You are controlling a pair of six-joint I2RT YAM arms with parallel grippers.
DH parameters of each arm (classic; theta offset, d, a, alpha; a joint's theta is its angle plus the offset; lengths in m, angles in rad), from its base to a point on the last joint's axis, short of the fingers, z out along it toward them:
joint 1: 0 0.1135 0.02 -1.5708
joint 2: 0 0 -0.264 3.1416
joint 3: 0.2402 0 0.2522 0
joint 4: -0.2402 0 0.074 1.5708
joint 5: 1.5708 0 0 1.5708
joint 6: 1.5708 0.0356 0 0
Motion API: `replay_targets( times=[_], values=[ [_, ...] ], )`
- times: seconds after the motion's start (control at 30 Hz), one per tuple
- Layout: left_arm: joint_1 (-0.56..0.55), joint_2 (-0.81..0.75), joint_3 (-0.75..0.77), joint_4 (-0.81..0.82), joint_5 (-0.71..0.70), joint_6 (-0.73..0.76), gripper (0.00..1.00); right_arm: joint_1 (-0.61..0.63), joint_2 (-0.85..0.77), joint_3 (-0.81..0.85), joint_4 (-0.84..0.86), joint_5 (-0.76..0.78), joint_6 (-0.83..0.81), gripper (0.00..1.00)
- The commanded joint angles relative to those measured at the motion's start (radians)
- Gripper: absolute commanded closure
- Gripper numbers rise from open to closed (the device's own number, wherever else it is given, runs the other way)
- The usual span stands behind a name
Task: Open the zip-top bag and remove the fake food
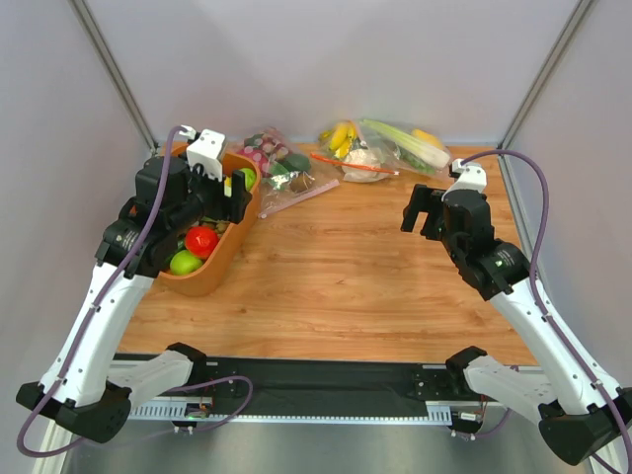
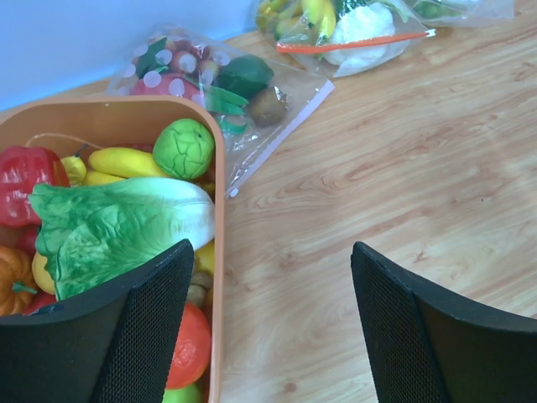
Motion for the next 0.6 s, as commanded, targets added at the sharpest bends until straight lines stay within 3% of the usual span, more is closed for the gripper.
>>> replay_targets(
  times=[0.0, 0.37, 0.47, 0.5, 0.57],
  values=[
    [-0.003, -0.017, 0.018, -0.013, 0.006, -0.009, 0.17, -0.005, 0.001, 0.039, 0.023, 0.011, -0.008, 0.00],
    [-0.003, -0.023, 0.022, 0.002, 0.001, 0.008, 0.17, -0.003, 0.004, 0.039, 0.024, 0.014, -0.016, 0.00],
    [-0.004, -0.024, 0.008, 0.039, -0.006, 0.024, 0.11, -0.005, 0.011, 0.045, 0.027, 0.017, -0.036, 0.00],
    [-0.003, -0.027, -0.014, 0.059, -0.009, 0.026, 0.03, -0.006, 0.017, 0.050, 0.028, 0.016, -0.045, 0.00],
    [-0.004, -0.014, -0.038, 0.122, -0.064, 0.020, 0.01, -0.014, 0.044, 0.073, 0.026, 0.000, -0.063, 0.00]
  ],
)
